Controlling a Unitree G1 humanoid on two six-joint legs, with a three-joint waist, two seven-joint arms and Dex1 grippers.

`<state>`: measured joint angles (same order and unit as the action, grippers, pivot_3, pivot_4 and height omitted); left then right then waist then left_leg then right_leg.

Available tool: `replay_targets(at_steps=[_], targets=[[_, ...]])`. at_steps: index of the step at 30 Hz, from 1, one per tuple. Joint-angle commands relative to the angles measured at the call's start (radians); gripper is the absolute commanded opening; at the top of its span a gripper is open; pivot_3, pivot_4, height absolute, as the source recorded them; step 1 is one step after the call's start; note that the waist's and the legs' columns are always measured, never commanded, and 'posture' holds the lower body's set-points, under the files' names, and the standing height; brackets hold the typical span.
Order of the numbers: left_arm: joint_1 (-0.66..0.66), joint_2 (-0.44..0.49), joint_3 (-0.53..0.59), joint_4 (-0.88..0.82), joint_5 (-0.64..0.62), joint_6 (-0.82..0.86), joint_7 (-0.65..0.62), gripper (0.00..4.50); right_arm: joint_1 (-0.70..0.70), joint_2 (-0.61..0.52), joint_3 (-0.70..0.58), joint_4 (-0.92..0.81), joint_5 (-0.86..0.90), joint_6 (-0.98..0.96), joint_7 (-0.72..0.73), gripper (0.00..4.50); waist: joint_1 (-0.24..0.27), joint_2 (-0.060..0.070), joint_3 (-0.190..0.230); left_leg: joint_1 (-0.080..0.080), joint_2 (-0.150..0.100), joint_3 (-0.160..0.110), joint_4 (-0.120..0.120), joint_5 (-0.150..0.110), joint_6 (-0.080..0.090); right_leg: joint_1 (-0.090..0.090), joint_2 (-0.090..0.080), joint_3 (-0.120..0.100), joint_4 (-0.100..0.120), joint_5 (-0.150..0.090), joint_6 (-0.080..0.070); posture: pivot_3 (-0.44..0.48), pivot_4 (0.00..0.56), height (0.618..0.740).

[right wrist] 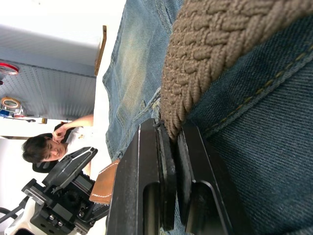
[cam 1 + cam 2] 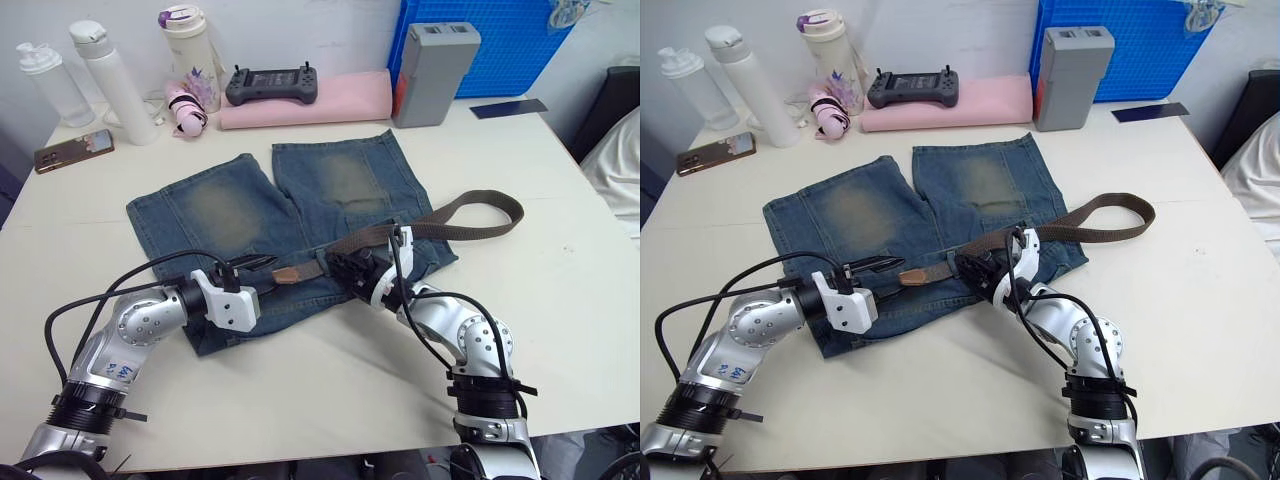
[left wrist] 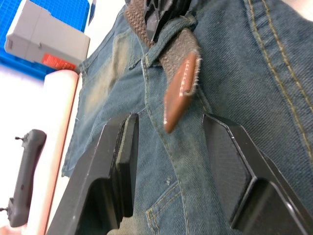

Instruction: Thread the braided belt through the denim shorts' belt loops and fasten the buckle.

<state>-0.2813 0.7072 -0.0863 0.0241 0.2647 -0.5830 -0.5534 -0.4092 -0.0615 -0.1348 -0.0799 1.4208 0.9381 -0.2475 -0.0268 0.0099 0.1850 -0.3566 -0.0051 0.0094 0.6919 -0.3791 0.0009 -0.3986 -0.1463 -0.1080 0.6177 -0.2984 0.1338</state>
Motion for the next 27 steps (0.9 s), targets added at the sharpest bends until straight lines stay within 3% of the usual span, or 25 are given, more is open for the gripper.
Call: replay_targets(at_steps=[1, 7, 10, 14, 22, 27], targets=[[-0.023, -0.001, -0.005, 0.011, 0.006, -0.037, 0.017, 2.34, 0.002, 0.009, -0.005, -0.049, 0.013, -0.002, 0.001, 0.0, 0.0, 0.0, 0.0, 0.0, 0.0, 0.0, 0.0, 0.0, 0.0, 0.0, 0.0, 0.0, 0.0, 0.0, 0.0, 0.0, 0.15, 0.739], [-0.046, -0.012, -0.036, 0.034, 0.016, -0.048, 0.007, 2.34, 0.001, 0.009, -0.005, -0.049, 0.014, -0.003, 0.002, 0.0, 0.0, 0.0, 0.0, 0.0, 0.0, 0.0, 0.0, 0.0, 0.0, 0.0, 0.0, 0.0, 0.0, 0.0, 0.0, 0.0, 0.15, 0.739], [-0.049, -0.01, -0.056, 0.043, 0.01, -0.045, -0.01, 1.61, 0.001, 0.01, -0.004, -0.05, 0.013, -0.003, 0.003, 0.0, -0.001, 0.0, 0.0, 0.0, 0.0, 0.0, 0.0, 0.0, 0.0, 0.0, 0.0, 0.0, 0.0, 0.0, 0.0, 0.0, 0.15, 0.739], [-0.052, -0.012, -0.061, 0.05, -0.001, -0.05, -0.017, 0.03, -0.001, 0.009, -0.006, -0.048, 0.012, -0.003, 0.003, 0.0, -0.001, 0.0, 0.0, 0.0, 0.0, 0.0, 0.0, 0.0, 0.0, 0.0, 0.0, 0.0, 0.0, 0.0, 0.0, 0.0, 0.15, 0.739], [-0.031, 0.005, -0.045, 0.026, -0.015, -0.035, -0.036, 0.03, -0.019, -0.005, -0.02, -0.067, 0.01, -0.018, 0.003, 0.0, -0.001, 0.0, 0.0, 0.0, 0.0, 0.0, 0.0, 0.0, 0.0, 0.0, 0.0, 0.0, 0.0, 0.0, 0.0, 0.0, 0.15, 0.739], [-0.001, 0.022, -0.012, -0.019, -0.038, 0.008, -0.039, 0.0, -0.037, -0.13, -0.057, -0.157, 0.019, 0.006, 0.081, 2.01, 0.001, 0.0, 0.0, 0.0, 0.0, -0.001, 0.0, 0.0, 0.0, 0.0, -0.001, 0.0, 0.0, 0.0, 0.0, 0.0, 0.15, 0.739]])
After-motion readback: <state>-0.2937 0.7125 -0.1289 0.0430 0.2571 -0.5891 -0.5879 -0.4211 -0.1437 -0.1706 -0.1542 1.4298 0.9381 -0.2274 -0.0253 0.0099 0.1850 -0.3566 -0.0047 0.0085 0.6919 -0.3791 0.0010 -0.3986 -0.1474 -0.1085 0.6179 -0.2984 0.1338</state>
